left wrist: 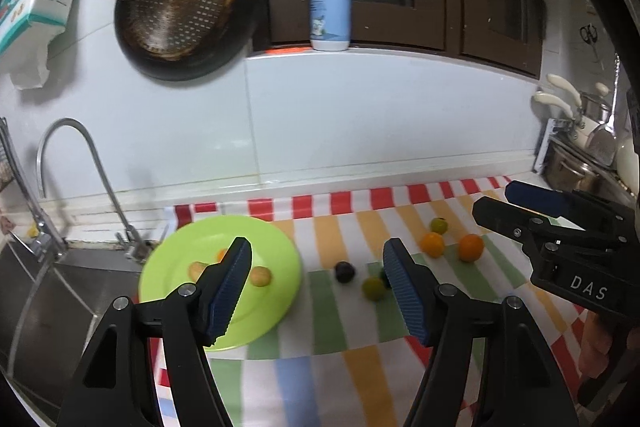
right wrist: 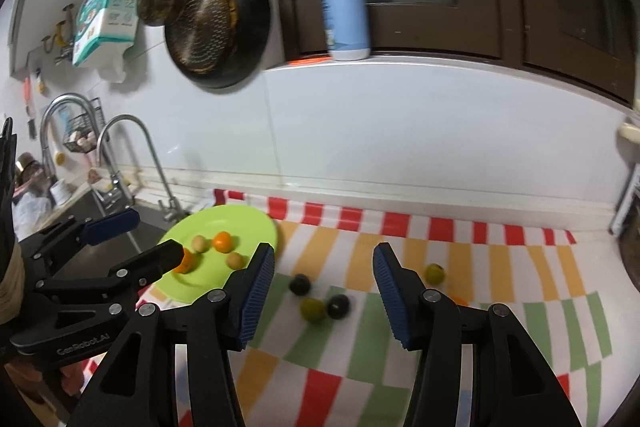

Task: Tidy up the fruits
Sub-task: 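Withdraw both open tools from the plate toward the remaining fruits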

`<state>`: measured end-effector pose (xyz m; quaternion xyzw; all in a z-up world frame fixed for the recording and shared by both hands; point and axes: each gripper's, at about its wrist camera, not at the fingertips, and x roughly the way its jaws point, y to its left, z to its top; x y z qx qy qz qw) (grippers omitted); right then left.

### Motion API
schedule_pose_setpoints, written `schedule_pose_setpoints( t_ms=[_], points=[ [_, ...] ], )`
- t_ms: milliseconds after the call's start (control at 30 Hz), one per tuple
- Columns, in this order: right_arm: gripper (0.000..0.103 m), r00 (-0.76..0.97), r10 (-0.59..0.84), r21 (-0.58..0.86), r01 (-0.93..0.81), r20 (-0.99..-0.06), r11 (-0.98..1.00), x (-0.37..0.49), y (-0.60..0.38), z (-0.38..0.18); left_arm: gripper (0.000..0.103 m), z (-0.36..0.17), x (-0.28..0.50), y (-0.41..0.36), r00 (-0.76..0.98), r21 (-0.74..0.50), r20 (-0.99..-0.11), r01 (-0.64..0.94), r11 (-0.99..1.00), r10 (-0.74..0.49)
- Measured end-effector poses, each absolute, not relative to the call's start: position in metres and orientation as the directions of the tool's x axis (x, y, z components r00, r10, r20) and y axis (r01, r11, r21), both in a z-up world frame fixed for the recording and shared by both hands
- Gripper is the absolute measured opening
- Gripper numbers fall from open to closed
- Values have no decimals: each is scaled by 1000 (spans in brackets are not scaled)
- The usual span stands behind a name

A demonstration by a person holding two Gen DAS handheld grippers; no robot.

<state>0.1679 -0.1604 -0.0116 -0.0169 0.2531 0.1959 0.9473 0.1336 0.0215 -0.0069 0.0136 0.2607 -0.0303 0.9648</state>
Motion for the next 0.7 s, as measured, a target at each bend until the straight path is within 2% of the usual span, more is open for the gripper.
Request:
schedule_pose_setpoints(
  t_ms=[300, 700],
  points=[
    [52, 824, 248, 48, -261, -509, 964, 165, -198, -24, 68, -26, 143, -6, 842, 26, -533, 111, 993, -80],
    [52, 810, 170, 40, -179, -561, 983, 175, -219, -48, 68, -56, 161, -23, 804, 43, -588, 142, 989, -90]
  ],
)
